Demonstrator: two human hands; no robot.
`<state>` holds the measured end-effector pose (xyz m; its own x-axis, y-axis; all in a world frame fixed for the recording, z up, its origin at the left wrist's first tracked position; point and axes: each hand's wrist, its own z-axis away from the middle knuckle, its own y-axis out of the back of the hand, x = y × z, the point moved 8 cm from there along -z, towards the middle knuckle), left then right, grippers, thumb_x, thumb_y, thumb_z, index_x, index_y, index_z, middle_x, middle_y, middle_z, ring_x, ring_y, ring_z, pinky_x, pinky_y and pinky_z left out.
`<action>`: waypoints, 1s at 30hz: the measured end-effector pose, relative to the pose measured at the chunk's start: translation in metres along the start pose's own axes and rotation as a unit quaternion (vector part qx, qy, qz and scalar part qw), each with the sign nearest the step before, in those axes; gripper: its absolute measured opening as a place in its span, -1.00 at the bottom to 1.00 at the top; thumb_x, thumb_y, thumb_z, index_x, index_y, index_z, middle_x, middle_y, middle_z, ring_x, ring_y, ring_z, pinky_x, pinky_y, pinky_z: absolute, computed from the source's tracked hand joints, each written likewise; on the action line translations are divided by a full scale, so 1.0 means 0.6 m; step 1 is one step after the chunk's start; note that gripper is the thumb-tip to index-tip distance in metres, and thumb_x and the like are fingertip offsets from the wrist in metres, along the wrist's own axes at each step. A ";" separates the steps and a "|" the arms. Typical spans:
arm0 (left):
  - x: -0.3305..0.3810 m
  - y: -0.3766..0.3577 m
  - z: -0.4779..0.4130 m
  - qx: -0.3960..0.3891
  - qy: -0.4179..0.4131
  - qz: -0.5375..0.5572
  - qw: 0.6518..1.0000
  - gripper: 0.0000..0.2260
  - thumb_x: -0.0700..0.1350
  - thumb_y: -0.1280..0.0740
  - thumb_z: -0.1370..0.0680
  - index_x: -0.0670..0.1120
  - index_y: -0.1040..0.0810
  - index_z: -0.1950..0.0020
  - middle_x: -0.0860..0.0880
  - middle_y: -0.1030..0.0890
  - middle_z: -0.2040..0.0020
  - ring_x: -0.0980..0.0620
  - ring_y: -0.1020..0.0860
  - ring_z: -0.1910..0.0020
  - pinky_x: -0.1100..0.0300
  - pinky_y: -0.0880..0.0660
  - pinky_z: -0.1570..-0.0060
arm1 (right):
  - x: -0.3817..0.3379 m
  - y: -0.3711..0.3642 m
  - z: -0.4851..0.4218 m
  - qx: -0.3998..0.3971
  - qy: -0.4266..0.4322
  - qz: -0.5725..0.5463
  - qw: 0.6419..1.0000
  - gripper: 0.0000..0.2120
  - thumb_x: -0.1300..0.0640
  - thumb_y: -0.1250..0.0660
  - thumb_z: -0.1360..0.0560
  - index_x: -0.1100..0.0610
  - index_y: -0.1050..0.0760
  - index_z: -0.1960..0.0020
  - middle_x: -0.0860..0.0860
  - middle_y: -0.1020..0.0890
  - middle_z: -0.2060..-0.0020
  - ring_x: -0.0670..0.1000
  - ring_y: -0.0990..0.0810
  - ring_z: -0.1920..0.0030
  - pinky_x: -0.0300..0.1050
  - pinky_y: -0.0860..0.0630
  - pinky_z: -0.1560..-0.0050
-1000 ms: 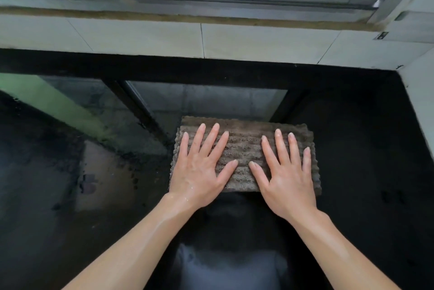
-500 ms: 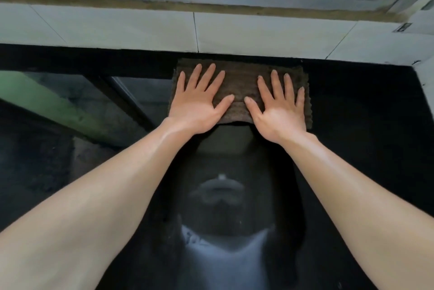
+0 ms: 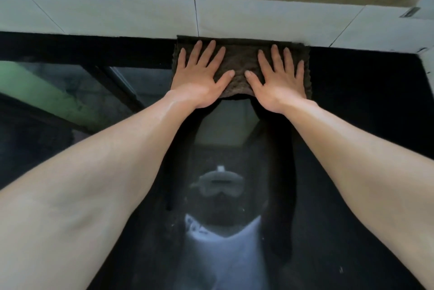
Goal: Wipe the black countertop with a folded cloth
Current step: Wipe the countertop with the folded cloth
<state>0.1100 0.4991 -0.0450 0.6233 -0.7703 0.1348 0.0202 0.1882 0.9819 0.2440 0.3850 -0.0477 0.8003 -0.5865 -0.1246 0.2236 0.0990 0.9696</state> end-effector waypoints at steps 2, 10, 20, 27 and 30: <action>0.001 -0.002 0.014 0.003 -0.004 0.003 1.000 -0.37 0.34 0.14 -0.60 0.09 0.09 -0.61 0.02 0.11 -0.63 -0.05 0.18 -0.58 -0.09 0.29 -0.49 | -0.002 -0.003 0.020 0.007 0.005 -0.003 1.000 -0.31 -0.36 0.20 -0.56 -0.07 0.14 -0.59 0.02 0.17 -0.59 0.10 0.28 -0.55 0.19 0.34 -0.48; 0.011 -0.012 0.139 0.019 0.002 0.021 1.000 -0.35 0.35 0.14 -0.57 0.10 0.03 -0.61 0.03 0.05 -0.63 -0.02 0.15 -0.58 -0.08 0.28 -0.50 | -0.019 -0.028 0.144 0.015 0.019 -0.009 1.000 -0.31 -0.36 0.20 -0.56 -0.07 0.13 -0.59 0.02 0.18 -0.59 0.06 0.32 -0.54 0.17 0.38 -0.46; 0.034 -0.031 0.298 0.008 0.008 0.014 1.000 -0.36 0.35 0.22 -0.58 0.10 0.11 -0.61 0.04 0.12 -0.62 0.00 0.22 -0.58 -0.10 0.27 -0.51 | -0.041 -0.057 0.297 0.008 0.023 -0.013 1.000 -0.33 -0.35 0.24 -0.56 -0.08 0.19 -0.58 -0.01 0.23 -0.58 0.02 0.38 -0.53 0.19 0.35 -0.48; 0.051 -0.047 0.410 -0.011 0.011 0.005 1.000 -0.37 0.33 0.24 -0.59 0.09 0.17 -0.60 0.05 0.20 -0.61 0.01 0.31 -0.56 -0.09 0.31 -0.50 | -0.056 -0.080 0.411 -0.007 0.023 -0.006 1.000 -0.34 -0.34 0.26 -0.57 -0.07 0.23 -0.58 -0.01 0.28 -0.57 0.01 0.43 -0.51 0.19 0.33 -0.49; 0.058 -0.052 0.462 -0.015 0.012 0.011 1.000 -0.38 0.33 0.22 -0.59 0.09 0.17 -0.60 0.05 0.21 -0.61 0.02 0.33 -0.55 -0.09 0.31 -0.50 | -0.064 -0.088 0.460 -0.008 0.031 -0.005 0.999 -0.34 -0.33 0.24 -0.58 -0.05 0.21 -0.58 -0.01 0.27 -0.57 0.02 0.42 -0.51 0.20 0.29 -0.50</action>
<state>-0.0860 0.2975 -0.0342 0.6426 -0.7506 0.1536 0.0293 0.2244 0.9741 0.0479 0.1802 -0.0360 0.8309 -0.5366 -0.1472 0.2399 0.1067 0.9649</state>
